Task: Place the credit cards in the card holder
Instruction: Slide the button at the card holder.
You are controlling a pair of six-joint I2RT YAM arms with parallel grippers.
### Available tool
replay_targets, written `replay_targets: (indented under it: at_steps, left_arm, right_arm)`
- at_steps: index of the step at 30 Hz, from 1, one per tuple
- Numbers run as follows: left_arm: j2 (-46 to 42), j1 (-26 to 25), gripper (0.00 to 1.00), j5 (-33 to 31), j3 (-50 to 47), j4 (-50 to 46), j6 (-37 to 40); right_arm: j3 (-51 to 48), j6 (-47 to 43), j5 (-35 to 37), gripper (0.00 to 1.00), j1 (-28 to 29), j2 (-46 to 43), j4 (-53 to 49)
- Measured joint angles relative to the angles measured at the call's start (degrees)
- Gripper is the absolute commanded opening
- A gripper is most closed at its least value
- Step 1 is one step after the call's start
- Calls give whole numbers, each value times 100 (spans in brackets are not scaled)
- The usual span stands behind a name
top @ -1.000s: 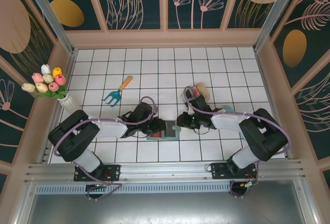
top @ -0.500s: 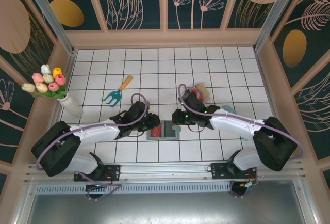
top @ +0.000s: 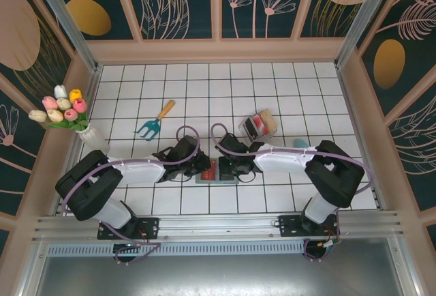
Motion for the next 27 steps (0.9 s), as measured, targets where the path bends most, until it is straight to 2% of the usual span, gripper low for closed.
replay_targets:
  at_steps: [4,10,23,27]
  left_arm:
    - [4,0,15,-20,-76,140,-42]
    - [-2,0,14,-37,-138,260,-83]
    - [-28,0,14,-72,-170,291,-149]
    - [-42,-7,14,-76,-219,352,-199]
  right_arm:
    - [7,127,498,14,-33,-127,-387]
    - [-186,236,935,14,-402,-404,-767]
    - [-470,404,960,14,-632,-442,-820]
    - [-533,400,903,14,-870,-501,-737]
